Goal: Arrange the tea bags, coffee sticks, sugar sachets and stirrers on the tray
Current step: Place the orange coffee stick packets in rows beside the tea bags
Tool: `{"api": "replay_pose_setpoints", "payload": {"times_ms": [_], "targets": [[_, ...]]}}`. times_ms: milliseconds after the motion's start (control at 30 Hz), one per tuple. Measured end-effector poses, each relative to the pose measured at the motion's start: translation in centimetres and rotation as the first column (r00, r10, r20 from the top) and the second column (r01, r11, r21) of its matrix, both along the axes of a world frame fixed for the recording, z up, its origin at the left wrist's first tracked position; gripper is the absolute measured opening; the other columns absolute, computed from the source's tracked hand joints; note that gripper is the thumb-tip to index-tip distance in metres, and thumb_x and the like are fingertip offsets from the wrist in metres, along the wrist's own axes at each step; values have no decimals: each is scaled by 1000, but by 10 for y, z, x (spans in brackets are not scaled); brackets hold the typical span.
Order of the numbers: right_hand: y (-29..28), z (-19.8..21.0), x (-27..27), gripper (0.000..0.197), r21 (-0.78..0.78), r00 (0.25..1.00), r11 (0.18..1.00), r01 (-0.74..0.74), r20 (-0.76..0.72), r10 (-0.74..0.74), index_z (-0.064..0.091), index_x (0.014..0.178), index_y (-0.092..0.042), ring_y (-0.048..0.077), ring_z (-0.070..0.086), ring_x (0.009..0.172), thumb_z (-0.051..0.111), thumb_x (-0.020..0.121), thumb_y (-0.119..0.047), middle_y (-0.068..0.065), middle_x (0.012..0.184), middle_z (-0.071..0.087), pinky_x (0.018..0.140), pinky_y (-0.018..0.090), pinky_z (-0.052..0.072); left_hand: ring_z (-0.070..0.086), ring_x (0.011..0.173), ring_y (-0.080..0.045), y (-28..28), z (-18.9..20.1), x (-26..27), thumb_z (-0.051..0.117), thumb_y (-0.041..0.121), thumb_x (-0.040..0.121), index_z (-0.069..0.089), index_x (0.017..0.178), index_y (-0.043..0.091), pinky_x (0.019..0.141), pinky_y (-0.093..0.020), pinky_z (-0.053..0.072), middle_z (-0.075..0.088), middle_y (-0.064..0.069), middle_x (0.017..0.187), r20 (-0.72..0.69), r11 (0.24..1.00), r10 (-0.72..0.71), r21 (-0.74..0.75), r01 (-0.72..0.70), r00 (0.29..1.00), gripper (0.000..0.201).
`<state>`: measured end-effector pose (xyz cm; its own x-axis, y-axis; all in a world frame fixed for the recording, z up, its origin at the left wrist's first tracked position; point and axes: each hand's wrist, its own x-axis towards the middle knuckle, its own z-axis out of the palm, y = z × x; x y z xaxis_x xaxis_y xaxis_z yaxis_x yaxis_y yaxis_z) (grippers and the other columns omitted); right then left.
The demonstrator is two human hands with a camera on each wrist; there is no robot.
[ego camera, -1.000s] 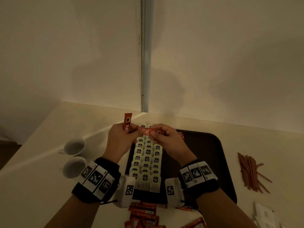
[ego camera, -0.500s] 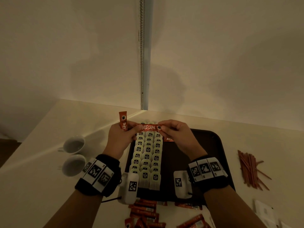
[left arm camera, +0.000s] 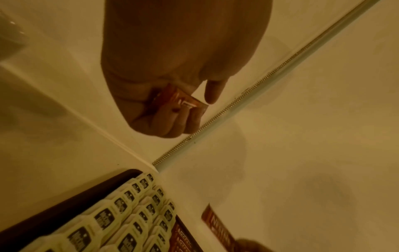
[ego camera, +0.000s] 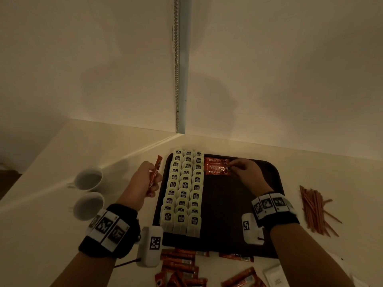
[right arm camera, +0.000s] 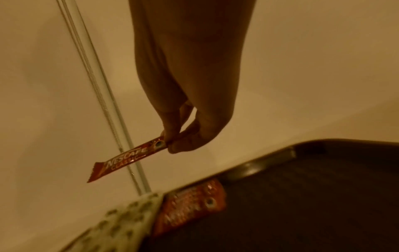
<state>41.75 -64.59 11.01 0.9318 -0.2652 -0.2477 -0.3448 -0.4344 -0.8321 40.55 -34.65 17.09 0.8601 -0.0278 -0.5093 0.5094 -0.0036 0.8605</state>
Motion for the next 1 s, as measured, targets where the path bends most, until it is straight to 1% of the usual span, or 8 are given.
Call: {"api": "replay_pose_setpoints", "payload": {"times_ms": [133, 200, 300, 500, 700, 800, 900, 1000], "targets": [[-11, -34, -1, 20, -88, 991, 995, 55, -119, -66, 62, 83, -28, 14, 62, 91, 59, 88, -8, 2, 104, 67, 82, 32, 53, 27, 46, -12, 7, -11, -2, 31, 19, 90, 37, 74, 19, 40, -18, 25, 42, 5, 51, -6, 999, 3, -32, -3, 1000, 17], [-11, -44, 1, 17, -102, 981, 992, 73, -171, -89, 63, 86, -26, 14, 61, 91, 59, 89, -9, 1, 104, 65, 81, 31, 53, 28, 47, -13, 8, -17, -3, 30, 14, 90, 38, 74, 18, 39, -20, 25, 43, 4, 52, -1, 999, 1, -35, -1, 1000, 18], [-8, -53, 5, 14, -123, 969, 988, 94, -218, -119, 65, 96, -21, 13, 59, 97, 58, 89, -10, 1, 109, 63, 88, 32, 51, 30, 48, -14, 7, -20, -3, 30, 10, 91, 42, 75, 13, 42, -22, 25, 48, -2, 58, 4, 999, 3, -35, -3, 1000, 20], [-4, -59, 15, 12, -151, 968, 977, 149, -182, -176, 63, 97, -19, 15, 58, 102, 60, 88, -11, 2, 110, 63, 95, 37, 49, 41, 48, -15, 9, -16, -2, 28, 1, 88, 46, 77, 6, 46, -23, 29, 64, -10, 64, 9, 1000, 11, -17, -11, 1000, 22], [1, -58, 20, 17, -209, 968, 964, 164, -156, -199, 63, 105, -12, 15, 56, 103, 59, 89, -10, 5, 112, 62, 89, 27, 44, 43, 58, -16, 7, -9, -4, 37, -5, 86, 53, 80, 7, 51, -27, 28, 61, -8, 76, 69, 986, -84, 153, 73, 994, 21], [3, -57, 21, 19, -228, 961, 958, 172, -174, -214, 63, 107, -11, 16, 56, 106, 60, 89, -9, 5, 114, 61, 85, 23, 41, 45, 59, -15, 8, -11, -4, 40, -6, 88, 53, 86, 6, 51, -26, 31, 60, -9, 80, 86, 970, -155, 201, 135, 984, 18], [5, -58, 21, 19, -247, 957, 953, 175, -185, -224, 62, 108, -11, 16, 57, 106, 60, 88, -9, 6, 114, 61, 85, 23, 41, 52, 63, -16, 9, -11, -6, 46, -8, 88, 55, 93, 11, 52, -25, 39, 62, -9, 92, 102, 949, -238, 235, 209, 966, 21], [5, -59, 23, 20, -242, 953, 952, 189, -188, -237, 61, 108, -10, 17, 57, 104, 61, 88, -10, 7, 114, 61, 81, 22, 40, 60, 63, -17, 10, -11, -5, 56, -6, 89, 54, 106, 17, 54, -23, 46, 67, -8, 96, 113, 955, -253, 186, 229, 961, 28]]}}
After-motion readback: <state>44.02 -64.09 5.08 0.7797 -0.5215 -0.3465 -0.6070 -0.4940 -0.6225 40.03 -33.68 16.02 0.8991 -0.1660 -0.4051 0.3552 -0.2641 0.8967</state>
